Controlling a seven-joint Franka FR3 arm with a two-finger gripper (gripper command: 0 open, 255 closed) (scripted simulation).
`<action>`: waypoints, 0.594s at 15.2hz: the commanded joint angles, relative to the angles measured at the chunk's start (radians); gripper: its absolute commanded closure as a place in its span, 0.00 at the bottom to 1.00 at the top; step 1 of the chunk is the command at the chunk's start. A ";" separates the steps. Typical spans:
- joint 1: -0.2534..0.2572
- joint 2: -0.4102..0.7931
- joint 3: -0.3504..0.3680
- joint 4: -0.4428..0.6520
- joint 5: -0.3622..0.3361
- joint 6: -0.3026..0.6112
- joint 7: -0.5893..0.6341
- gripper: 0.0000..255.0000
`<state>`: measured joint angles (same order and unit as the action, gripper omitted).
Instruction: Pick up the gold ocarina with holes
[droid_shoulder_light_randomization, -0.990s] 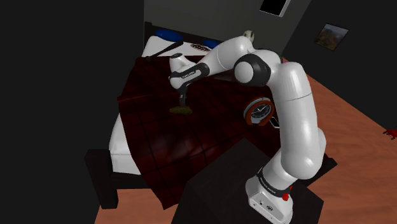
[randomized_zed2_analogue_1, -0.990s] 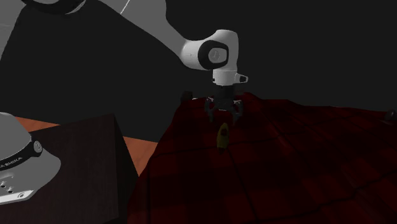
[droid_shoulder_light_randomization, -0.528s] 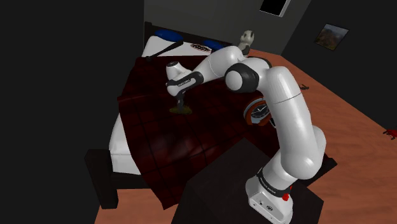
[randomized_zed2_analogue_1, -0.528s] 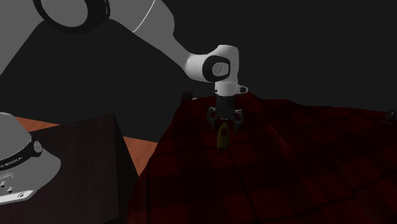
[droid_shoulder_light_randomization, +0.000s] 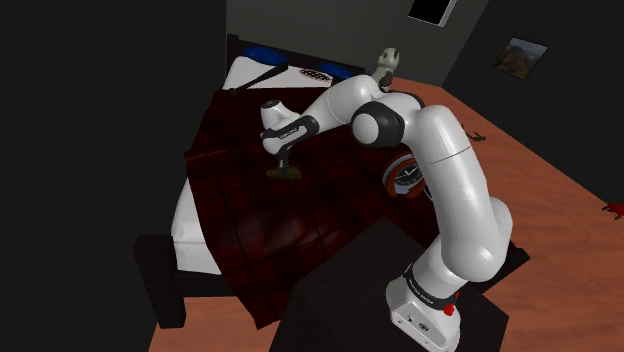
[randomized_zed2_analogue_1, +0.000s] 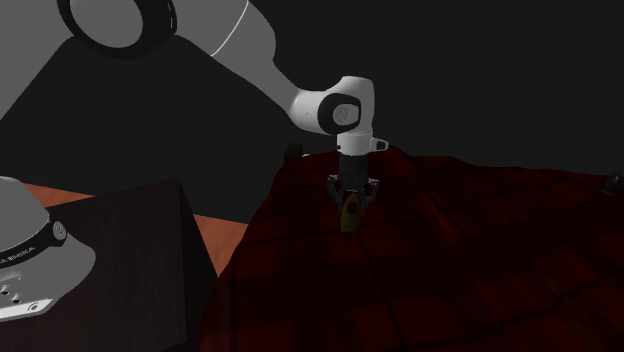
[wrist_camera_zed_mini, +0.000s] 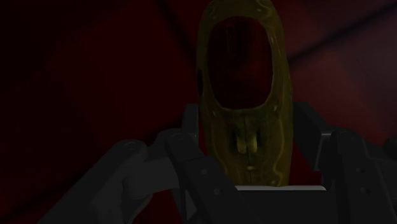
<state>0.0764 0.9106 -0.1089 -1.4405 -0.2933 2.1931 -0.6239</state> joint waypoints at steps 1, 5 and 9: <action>0.000 0.000 0.000 0.000 0.000 0.001 0.000 1.00; -0.001 0.000 -0.001 -0.001 0.000 0.001 0.000 1.00; 0.001 -0.029 0.000 -0.010 0.001 -0.018 -0.005 1.00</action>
<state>0.0788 0.8905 -0.1084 -1.4491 -0.2928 2.1808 -0.6255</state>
